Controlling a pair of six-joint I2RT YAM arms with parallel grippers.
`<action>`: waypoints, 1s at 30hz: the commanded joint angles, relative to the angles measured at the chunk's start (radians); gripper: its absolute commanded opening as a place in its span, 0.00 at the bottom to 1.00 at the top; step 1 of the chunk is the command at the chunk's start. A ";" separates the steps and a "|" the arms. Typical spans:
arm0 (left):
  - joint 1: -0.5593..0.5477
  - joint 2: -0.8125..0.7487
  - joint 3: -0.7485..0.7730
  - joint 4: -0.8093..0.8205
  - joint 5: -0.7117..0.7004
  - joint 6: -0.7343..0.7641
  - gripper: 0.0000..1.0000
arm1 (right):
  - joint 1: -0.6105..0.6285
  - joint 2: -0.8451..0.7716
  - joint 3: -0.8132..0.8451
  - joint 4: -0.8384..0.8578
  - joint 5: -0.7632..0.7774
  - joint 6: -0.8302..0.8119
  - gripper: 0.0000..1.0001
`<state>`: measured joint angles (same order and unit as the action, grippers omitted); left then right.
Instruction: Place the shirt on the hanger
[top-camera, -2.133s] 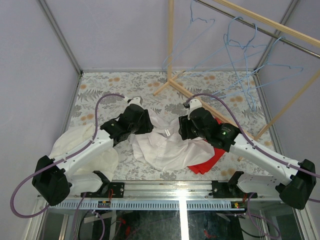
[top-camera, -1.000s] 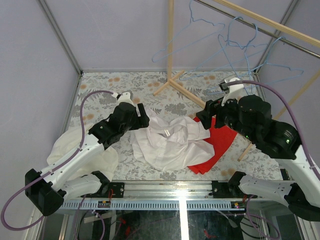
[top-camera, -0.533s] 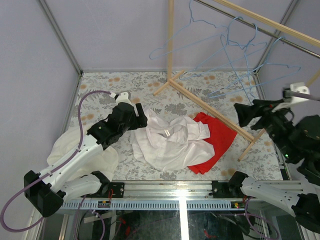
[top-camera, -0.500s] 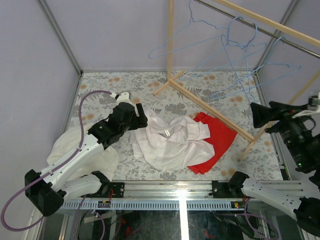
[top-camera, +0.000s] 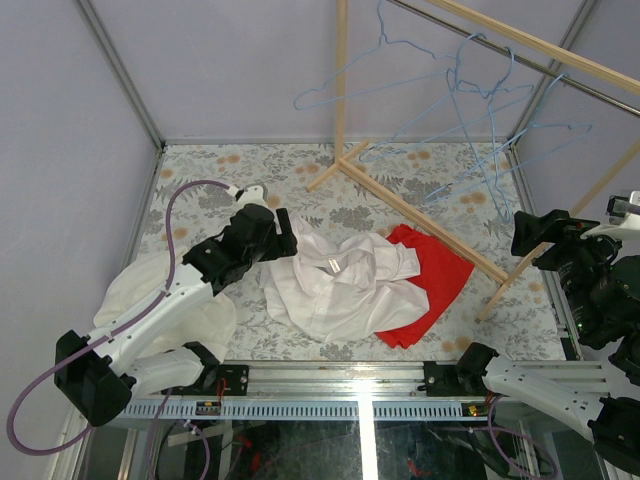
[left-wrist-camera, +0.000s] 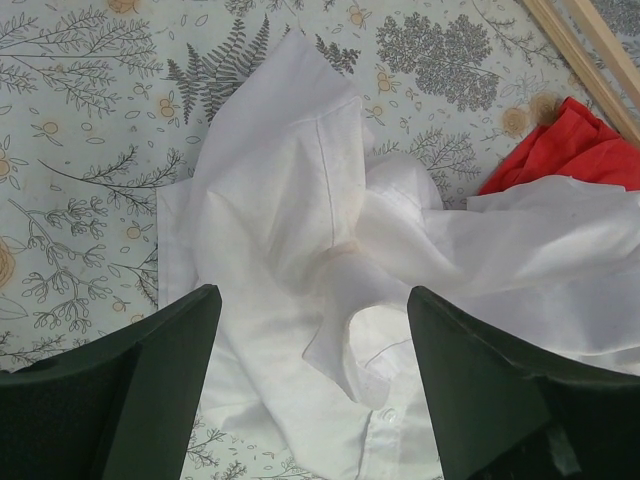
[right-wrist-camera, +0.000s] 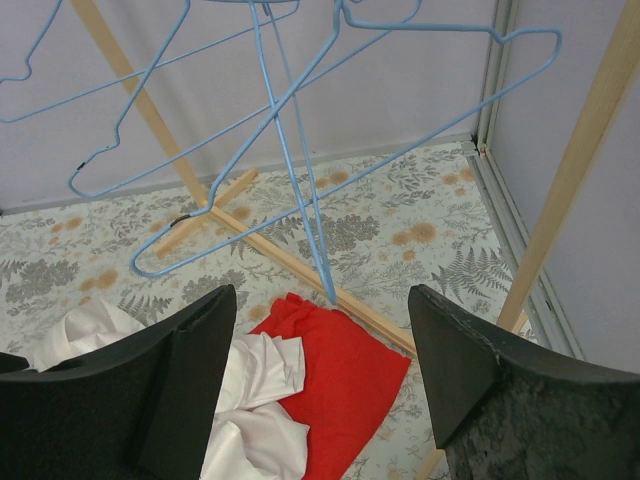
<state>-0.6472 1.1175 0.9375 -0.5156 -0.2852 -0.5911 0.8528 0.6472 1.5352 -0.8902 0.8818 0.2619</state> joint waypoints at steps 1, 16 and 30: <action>0.006 0.011 0.035 0.027 0.010 -0.009 0.76 | 0.003 0.013 -0.009 0.023 0.017 0.006 0.78; 0.007 -0.016 0.038 0.088 0.059 0.030 0.78 | 0.004 0.037 -0.072 0.075 -0.297 -0.046 0.78; 0.006 -0.008 0.043 0.140 0.123 0.033 0.80 | 0.004 -0.155 -0.075 0.038 0.119 0.135 0.78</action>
<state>-0.6468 1.1179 0.9516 -0.4526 -0.2008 -0.5686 0.8555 0.5018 1.4548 -0.8310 0.8616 0.3084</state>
